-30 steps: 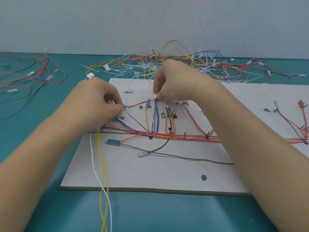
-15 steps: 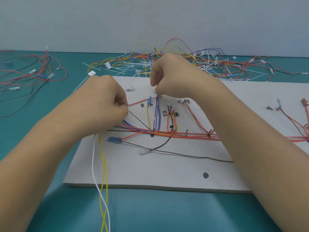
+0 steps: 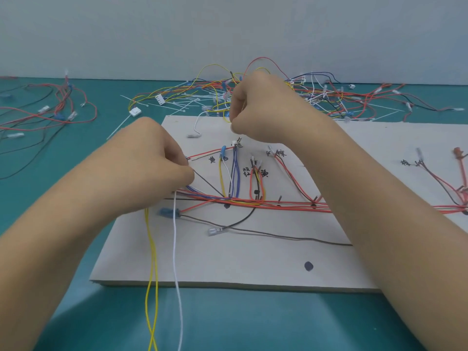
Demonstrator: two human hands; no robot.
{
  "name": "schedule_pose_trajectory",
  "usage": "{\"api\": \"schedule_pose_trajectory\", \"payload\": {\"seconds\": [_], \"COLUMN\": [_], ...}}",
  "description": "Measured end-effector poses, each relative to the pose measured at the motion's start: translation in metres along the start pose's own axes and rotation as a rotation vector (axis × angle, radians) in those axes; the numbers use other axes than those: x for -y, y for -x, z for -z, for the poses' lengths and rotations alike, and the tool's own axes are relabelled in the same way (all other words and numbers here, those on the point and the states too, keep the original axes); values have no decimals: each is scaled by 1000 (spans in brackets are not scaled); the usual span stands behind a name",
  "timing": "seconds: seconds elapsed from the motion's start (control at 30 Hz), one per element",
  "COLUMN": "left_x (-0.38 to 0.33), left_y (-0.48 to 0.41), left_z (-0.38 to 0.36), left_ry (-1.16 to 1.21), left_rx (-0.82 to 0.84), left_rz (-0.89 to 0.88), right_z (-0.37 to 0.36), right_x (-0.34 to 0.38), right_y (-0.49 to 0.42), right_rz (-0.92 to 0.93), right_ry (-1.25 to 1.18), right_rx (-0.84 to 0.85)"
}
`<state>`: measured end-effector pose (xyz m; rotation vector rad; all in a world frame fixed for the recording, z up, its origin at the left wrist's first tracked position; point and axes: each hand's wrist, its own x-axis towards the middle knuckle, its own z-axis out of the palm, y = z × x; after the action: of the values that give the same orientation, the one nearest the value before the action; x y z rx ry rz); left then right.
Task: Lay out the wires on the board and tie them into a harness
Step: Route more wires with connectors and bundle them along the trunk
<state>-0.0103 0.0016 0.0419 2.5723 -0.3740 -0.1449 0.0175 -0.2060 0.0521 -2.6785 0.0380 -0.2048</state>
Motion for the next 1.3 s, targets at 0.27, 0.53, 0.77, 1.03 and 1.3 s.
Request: {"api": "schedule_pose_trajectory", "payload": {"seconds": [0.27, 0.53, 0.77, 1.03, 1.3], "left_x": [2, 6, 3, 2, 2], "left_y": [-2, -3, -1, -5, -6], "left_z": [-2, -3, -2, -9, -15], "left_ry": [100, -10, -123, -127, -122], "left_rx": [134, 227, 280, 54, -32], "left_rz": [-6, -93, -179, -132, -93], "right_z": [8, -2, -19, -24, -20], "right_x": [29, 46, 40, 28, 29], "right_y": [19, 92, 129, 138, 143], "right_rz": [118, 253, 358, 66, 44], "right_ry": [16, 21, 17, 91, 100], "right_rx": [84, 243, 179, 15, 104]}}
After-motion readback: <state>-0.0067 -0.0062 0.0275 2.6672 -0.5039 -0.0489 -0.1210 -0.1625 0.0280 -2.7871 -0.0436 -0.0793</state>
